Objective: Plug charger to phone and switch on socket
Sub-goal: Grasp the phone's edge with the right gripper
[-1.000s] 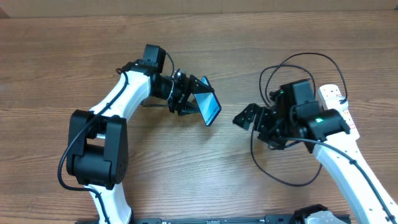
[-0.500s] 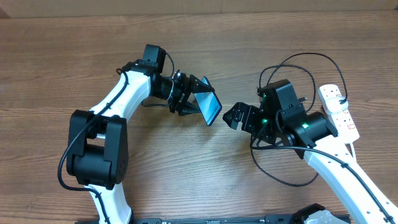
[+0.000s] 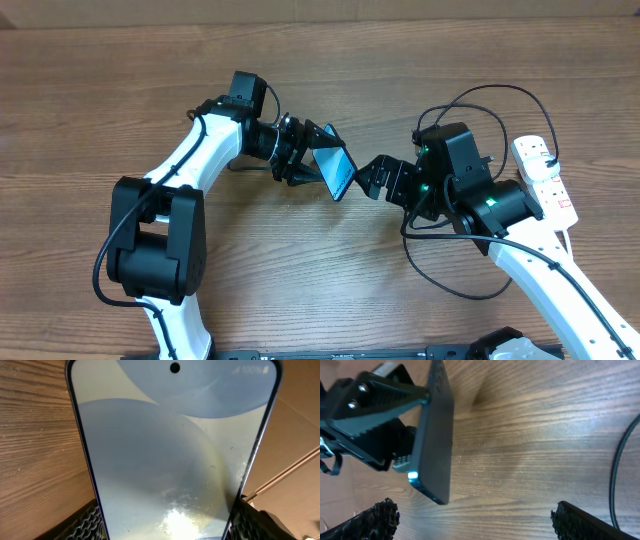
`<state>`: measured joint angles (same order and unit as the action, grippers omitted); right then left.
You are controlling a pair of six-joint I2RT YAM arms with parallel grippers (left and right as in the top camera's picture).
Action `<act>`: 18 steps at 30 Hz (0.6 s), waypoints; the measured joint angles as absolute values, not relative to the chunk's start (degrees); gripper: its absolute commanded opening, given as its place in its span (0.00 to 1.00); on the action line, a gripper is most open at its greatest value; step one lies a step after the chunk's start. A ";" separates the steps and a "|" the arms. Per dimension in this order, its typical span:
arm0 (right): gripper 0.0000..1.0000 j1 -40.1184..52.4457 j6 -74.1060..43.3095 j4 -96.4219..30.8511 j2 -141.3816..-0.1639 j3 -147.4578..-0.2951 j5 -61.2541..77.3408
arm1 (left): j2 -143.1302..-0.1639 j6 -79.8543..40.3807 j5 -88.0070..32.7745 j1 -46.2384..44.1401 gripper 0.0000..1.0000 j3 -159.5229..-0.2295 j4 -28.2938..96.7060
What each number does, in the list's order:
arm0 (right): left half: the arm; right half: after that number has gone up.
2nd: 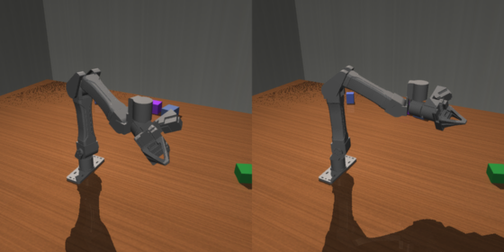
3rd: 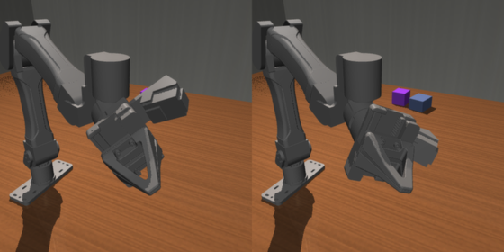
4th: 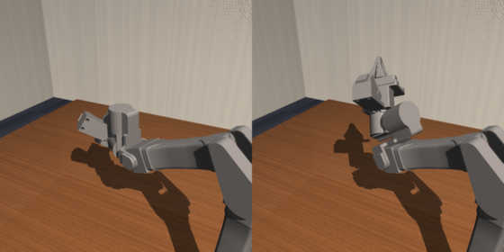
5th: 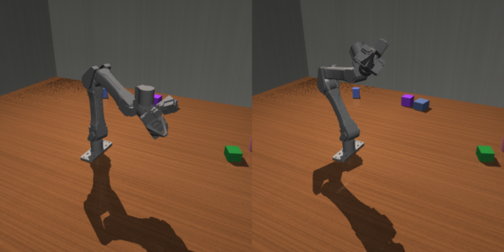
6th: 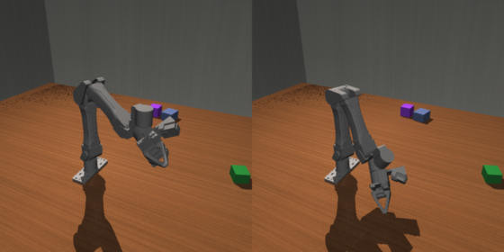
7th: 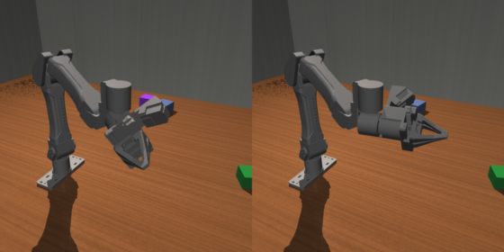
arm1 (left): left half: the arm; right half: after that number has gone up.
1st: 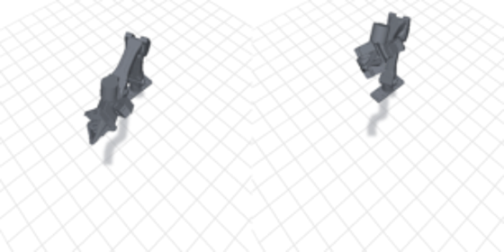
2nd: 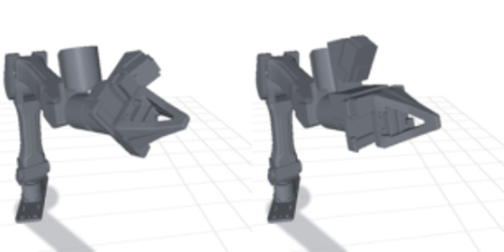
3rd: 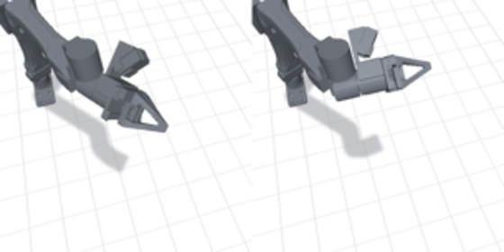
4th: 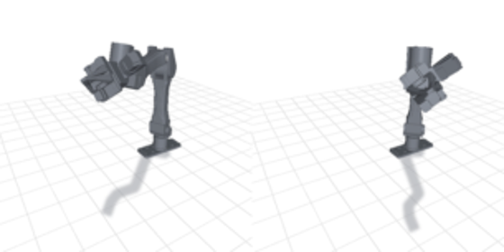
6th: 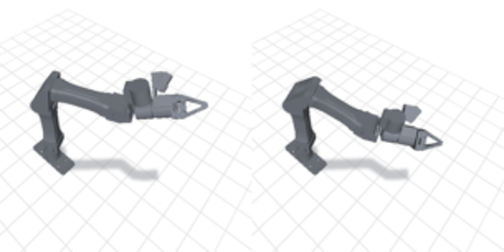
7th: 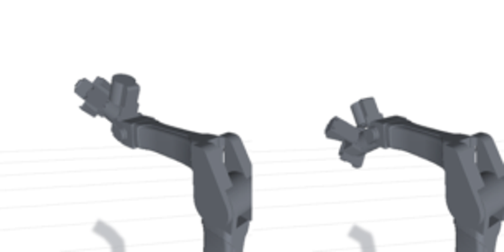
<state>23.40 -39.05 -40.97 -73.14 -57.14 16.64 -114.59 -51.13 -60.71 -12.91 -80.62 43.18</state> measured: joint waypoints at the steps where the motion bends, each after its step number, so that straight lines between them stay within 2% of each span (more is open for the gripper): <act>1: 1.00 23.40 -39.03 -40.51 -73.14 -57.17 16.25 | -114.56 -51.33 -60.71 -12.91 0.60 -80.62 43.20; 10: 1.00 23.40 -38.94 -36.51 -73.14 -57.17 12.64 | -114.56 -52.99 -60.84 -12.91 0.60 -80.62 42.63; 18: 1.00 24.08 -38.94 -36.29 -73.47 -57.14 11.14 | -114.59 -58.65 -60.88 -12.91 0.60 -80.62 36.05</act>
<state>24.08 -38.94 -36.29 -73.47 -57.14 11.14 -114.59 -58.65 -60.88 -12.91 -80.62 36.05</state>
